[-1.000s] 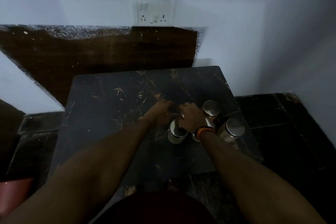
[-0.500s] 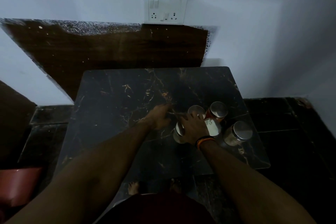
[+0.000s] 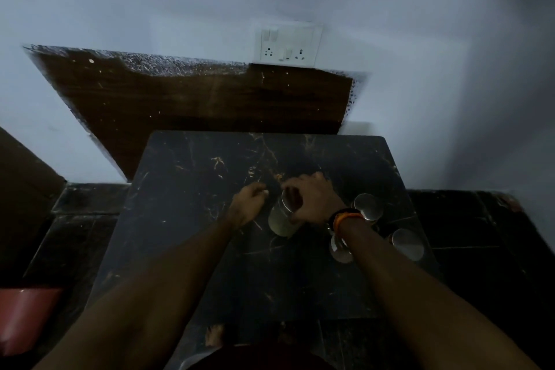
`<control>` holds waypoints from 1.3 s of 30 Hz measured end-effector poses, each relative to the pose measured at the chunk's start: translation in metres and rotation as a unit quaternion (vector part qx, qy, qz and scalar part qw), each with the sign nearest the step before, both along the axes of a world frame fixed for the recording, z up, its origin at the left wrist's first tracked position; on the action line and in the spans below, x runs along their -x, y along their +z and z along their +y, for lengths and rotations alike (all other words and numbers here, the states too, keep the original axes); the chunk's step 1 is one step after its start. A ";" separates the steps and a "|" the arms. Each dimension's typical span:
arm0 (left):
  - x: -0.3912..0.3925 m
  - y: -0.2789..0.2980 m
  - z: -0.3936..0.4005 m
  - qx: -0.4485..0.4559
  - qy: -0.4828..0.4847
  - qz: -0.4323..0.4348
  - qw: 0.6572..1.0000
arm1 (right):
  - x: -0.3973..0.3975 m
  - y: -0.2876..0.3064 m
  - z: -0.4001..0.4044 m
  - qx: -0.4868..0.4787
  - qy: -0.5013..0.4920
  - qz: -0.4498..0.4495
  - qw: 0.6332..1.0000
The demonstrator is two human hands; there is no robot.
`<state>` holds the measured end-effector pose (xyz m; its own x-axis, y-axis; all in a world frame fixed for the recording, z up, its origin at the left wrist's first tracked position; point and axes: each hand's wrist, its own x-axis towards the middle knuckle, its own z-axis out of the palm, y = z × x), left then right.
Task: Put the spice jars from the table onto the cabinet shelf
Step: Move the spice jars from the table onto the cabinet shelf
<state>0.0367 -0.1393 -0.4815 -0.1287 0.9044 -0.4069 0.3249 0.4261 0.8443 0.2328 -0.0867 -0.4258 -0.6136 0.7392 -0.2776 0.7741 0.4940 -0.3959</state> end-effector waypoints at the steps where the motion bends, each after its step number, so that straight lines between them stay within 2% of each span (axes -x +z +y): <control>1: 0.002 0.000 0.000 0.004 0.034 -0.041 0.999 | 0.003 0.012 0.006 0.024 -0.005 0.037 0.999; 3: 0.004 0.003 -0.002 0.024 0.105 -0.155 0.982 | 0.009 0.032 0.015 0.048 -0.007 0.113 0.992; 5: 0.006 0.008 -0.004 0.070 0.151 -0.265 0.950 | 0.016 0.049 0.024 0.045 0.001 0.156 0.987; 7: 0.008 0.014 -0.002 0.095 0.158 -0.353 0.917 | 0.021 0.062 0.032 0.044 0.007 0.190 0.981; 10: 0.007 0.030 0.004 0.070 0.182 -0.480 0.855 | 0.025 0.075 0.042 0.073 -0.008 0.253 0.965; 16: 0.011 0.061 0.019 -0.031 0.204 -0.598 0.774 | 0.031 0.089 0.055 0.118 -0.067 0.405 0.904; 20: 0.010 0.078 0.026 -0.085 0.201 -0.631 0.745 | 0.040 0.099 0.059 0.147 -0.115 0.488 0.852; 22: 0.007 0.088 0.029 -0.110 0.184 -0.630 0.746 | 0.045 0.103 0.061 0.163 -0.145 0.520 0.826; 26: 0.004 0.109 0.035 -0.167 0.134 -0.578 0.788 | 0.054 0.112 0.064 0.179 -0.191 0.567 0.781; 33: -0.002 0.141 0.044 -0.227 0.087 -0.505 0.828 | 0.070 0.130 0.075 0.171 -0.172 0.615 0.751; 39: 0.004 0.159 0.053 -0.258 0.076 -0.407 0.873 | 0.074 0.148 0.081 0.179 -0.170 0.656 0.713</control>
